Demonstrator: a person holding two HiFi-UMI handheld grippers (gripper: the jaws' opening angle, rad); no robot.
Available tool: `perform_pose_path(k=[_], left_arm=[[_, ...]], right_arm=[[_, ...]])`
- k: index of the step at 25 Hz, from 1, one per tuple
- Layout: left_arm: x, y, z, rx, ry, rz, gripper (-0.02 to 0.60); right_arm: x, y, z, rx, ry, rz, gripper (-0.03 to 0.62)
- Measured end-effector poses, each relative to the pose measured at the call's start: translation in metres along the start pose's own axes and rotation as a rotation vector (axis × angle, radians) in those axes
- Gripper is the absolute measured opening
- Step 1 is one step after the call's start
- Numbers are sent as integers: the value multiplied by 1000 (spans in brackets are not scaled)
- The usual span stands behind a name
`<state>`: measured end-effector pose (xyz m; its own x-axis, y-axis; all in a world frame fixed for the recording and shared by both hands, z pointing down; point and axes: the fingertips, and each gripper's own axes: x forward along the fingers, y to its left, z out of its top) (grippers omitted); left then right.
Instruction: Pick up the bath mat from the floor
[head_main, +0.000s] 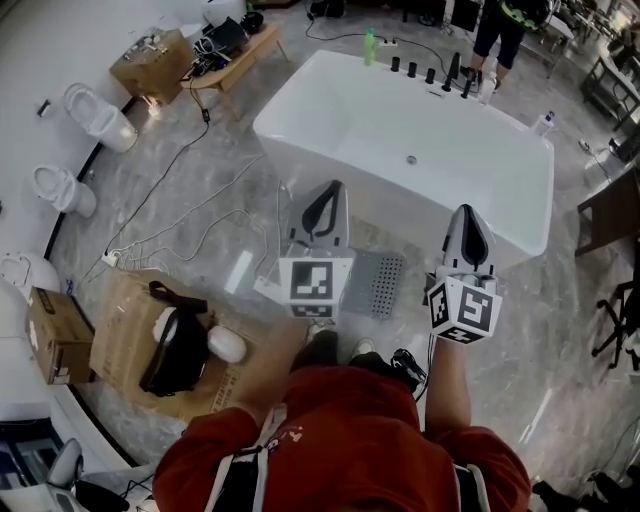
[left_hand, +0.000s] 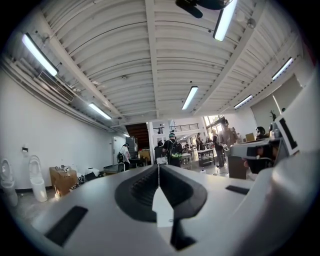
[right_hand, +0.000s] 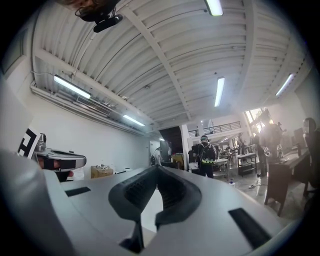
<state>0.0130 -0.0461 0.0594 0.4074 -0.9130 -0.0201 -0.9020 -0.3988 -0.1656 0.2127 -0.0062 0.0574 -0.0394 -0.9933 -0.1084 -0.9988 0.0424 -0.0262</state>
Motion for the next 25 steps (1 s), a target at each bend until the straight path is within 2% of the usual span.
perform_pose_path(k=[14,19,25], left_arm=[[24,82,-19,-23,-15,-35,17],[27,121,-35,-19,1,-22,17],[37,142,-64,-34,46,-37,17]], right_arm=[[45,61,-2,-76,15,-59,14],[64,90,-12,-106,28,-61,12],[82,105,-41,-129,98,-88,12]])
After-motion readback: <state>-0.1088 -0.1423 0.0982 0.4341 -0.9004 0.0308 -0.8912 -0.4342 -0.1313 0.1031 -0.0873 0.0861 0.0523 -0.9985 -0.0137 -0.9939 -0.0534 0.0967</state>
